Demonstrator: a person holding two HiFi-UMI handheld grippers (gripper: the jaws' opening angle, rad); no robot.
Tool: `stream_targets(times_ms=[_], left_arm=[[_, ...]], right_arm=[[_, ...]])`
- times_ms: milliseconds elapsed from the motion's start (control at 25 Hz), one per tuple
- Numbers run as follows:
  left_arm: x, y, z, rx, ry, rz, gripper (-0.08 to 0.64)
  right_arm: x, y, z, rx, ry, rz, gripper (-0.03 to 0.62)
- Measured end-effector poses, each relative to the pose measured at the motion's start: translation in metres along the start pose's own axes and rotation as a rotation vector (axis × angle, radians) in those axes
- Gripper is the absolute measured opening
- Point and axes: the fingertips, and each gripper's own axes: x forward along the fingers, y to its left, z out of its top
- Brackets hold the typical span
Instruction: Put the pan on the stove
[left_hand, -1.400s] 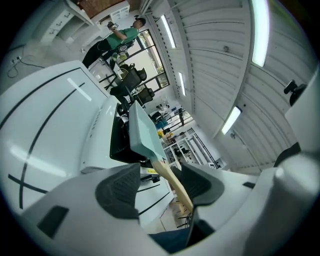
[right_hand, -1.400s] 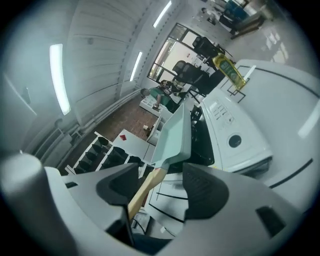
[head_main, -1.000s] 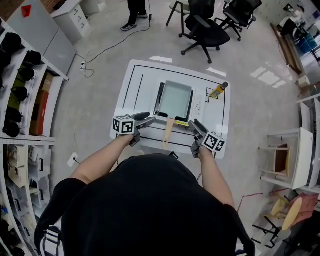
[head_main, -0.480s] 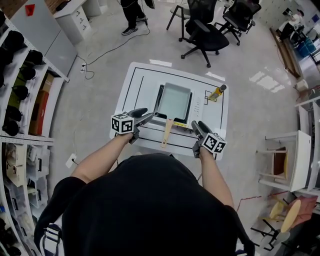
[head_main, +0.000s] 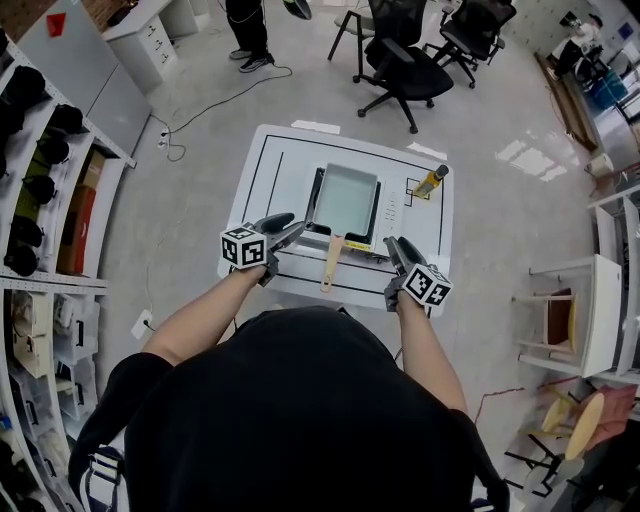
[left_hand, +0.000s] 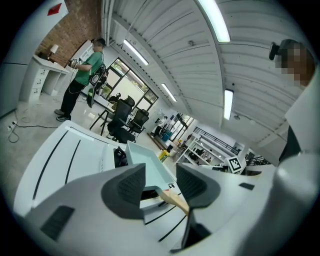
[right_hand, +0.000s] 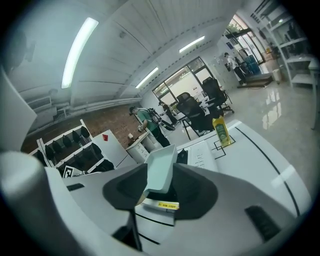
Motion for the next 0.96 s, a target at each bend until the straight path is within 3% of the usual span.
stream_targets(times_ms=[400, 960], left_arm=[[0.003, -0.005, -0.001, 0.071, 0.005, 0.006, 0.163], [-0.005, 0.003, -0.006, 0.093, 0.018, 0.033, 0.127]], right_arm=[[-0.008, 0.0, 0.001, -0.052, -0.016, -0.036, 0.135], [-0.01, 0.003, -0.01, -0.105, 0.002, -0.059, 0.11]])
